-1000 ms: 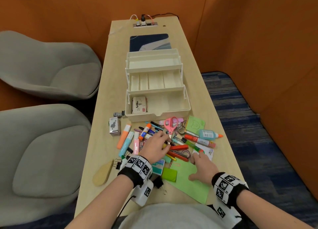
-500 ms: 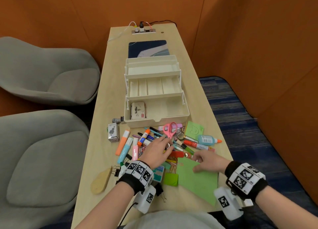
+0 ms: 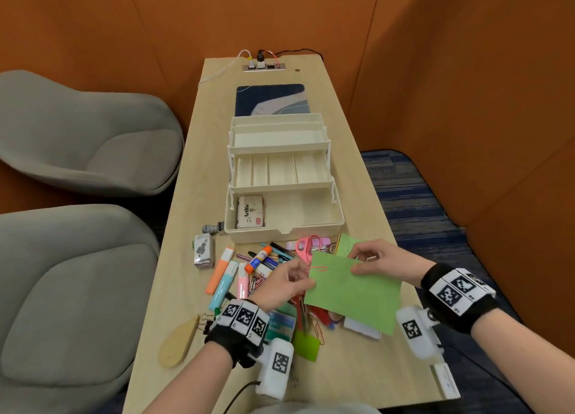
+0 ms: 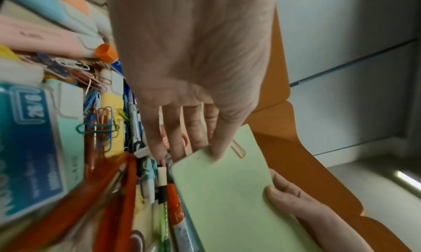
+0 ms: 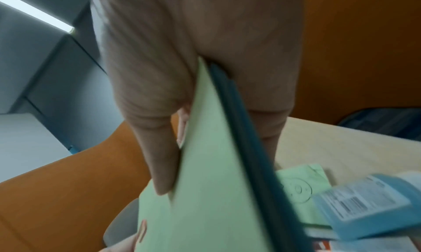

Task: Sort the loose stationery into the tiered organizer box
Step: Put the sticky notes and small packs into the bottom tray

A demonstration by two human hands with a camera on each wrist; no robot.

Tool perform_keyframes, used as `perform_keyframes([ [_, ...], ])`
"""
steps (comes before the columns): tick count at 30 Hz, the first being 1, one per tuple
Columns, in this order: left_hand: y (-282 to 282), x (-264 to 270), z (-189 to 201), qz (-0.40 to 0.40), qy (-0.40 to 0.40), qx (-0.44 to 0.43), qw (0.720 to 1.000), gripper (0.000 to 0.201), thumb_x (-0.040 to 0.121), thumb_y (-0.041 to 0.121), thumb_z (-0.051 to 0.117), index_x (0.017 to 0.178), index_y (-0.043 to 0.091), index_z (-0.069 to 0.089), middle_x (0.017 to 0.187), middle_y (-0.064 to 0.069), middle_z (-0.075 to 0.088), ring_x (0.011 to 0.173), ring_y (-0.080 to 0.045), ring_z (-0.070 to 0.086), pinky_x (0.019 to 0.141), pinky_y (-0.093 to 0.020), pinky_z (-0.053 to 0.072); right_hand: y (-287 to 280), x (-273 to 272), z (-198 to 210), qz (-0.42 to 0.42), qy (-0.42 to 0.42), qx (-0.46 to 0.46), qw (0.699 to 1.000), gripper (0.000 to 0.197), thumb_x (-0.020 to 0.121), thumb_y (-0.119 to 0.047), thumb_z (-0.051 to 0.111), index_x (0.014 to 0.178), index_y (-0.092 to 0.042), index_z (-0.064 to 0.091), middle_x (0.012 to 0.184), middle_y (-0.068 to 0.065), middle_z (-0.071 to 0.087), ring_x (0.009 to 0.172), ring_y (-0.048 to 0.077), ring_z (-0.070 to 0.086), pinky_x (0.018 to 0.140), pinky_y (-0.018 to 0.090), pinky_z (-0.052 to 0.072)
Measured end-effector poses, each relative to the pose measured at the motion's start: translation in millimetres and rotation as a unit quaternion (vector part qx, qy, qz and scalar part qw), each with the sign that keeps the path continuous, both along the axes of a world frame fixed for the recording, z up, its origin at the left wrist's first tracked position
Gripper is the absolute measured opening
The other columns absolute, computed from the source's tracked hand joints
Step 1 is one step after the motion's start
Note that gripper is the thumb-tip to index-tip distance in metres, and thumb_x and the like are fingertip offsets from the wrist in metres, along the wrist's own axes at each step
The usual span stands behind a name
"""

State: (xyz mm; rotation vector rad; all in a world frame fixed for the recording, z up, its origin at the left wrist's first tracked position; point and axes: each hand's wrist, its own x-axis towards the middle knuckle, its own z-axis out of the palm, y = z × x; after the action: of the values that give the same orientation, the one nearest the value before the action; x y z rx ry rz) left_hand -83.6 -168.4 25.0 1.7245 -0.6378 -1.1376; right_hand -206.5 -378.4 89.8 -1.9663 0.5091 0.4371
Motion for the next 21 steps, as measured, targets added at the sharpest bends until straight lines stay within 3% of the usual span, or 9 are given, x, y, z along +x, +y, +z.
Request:
perform_keyframes([
  [2,0.7,2.5,1.6,0.007,0.003,0.008,1.000,0.010,0.091,0.018,0.060,0.093,0.020,0.050,0.084,0.004,0.064,0.078,-0.013,0.059,0.081,-0.033,0.048,-0.7,5.3,-3.5,-0.012,-0.003,0.023,1.000,0.010,0.090,-0.025,0.062,0.091,-0.015,0.066,0.080,-0.002,0.058,0.070,0.008,0.056,0.066,0.018,0.044],
  [4,4.7,5.6,5.2,0.029,-0.041,0.006,0.999,0.010,0.094,0.017,0.055,0.093,0.023,0.047,0.084,0.008,0.058,0.076,-0.006,0.053,0.071,-0.023,0.040,-7.1,15.5,-11.1,-0.052,-0.001,0.016,0.999,0.024,0.095,-0.032,0.053,0.097,-0.013,0.066,0.084,-0.003,0.062,0.075,0.008,0.057,0.071,0.023,0.046],
  [7,22.3,15.1,12.3,0.091,-0.116,-0.018,0.989,0.009,0.096,0.016,0.051,0.094,0.025,0.050,0.088,0.010,0.057,0.084,-0.005,0.056,0.075,-0.024,0.043,-31.1,36.7,-39.4,-0.108,0.011,-0.135,0.985,0.024,0.092,-0.025,0.056,0.113,-0.013,0.059,0.107,0.009,0.060,0.089,0.017,0.056,0.082,0.036,0.050],
  [10,48.1,30.1,15.5,0.155,-0.195,-0.004,0.969,0.008,0.098,0.021,0.047,0.104,0.024,0.051,0.099,0.013,0.060,0.091,0.000,0.060,0.078,-0.023,0.052,-42.5,52.7,-71.4,-0.025,0.115,-0.285,0.951,0.076,0.078,-0.024,0.074,0.142,-0.014,0.033,0.138,0.013,0.041,0.122,0.028,0.045,0.102,0.038,0.040],
  [12,64.7,38.6,19.7,0.217,-0.193,-0.016,0.957,0.009,0.099,0.019,0.045,0.104,0.023,0.051,0.104,0.008,0.061,0.093,-0.008,0.063,0.073,-0.032,0.057,-39.4,57.9,-84.7,0.021,0.167,-0.310,0.936,0.098,0.070,-0.031,0.079,0.147,-0.018,0.021,0.142,0.011,0.032,0.129,0.030,0.034,0.105,0.042,0.037],
  [15,87.3,48.3,24.8,0.303,-0.155,-0.044,0.939,0.010,0.099,0.012,0.044,0.099,0.019,0.050,0.103,0.003,0.060,0.090,-0.012,0.064,0.059,-0.030,0.059,-39.3,61.4,-93.9,0.018,0.174,-0.324,0.930,0.093,0.064,-0.036,0.082,0.140,-0.022,0.029,0.134,0.010,0.031,0.125,0.029,0.030,0.102,0.044,0.039],
  [18,105.1,56.2,27.3,0.364,-0.170,-0.052,0.914,0.008,0.099,0.011,0.044,0.104,0.012,0.050,0.103,0.004,0.058,0.092,-0.011,0.060,0.059,-0.032,0.059,-44.3,63.4,-98.2,0.015,0.164,-0.346,0.924,0.085,0.064,-0.038,0.083,0.132,-0.016,0.037,0.130,0.010,0.038,0.121,0.028,0.036,0.100,0.041,0.040],
  [21,114.8,62.4,30.9,0.412,-0.195,-0.052,0.889,0.008,0.100,0.012,0.043,0.106,0.013,0.048,0.104,0.004,0.058,0.089,-0.006,0.058,0.061,-0.033,0.056,-51.4,63.2,-97.4,-0.035,0.125,-0.262,0.956,0.063,0.068,-0.024,0.082,0.117,-0.013,0.044,0.118,0.011,0.054,0.106,0.027,0.051,0.087,0.035,0.045],
])
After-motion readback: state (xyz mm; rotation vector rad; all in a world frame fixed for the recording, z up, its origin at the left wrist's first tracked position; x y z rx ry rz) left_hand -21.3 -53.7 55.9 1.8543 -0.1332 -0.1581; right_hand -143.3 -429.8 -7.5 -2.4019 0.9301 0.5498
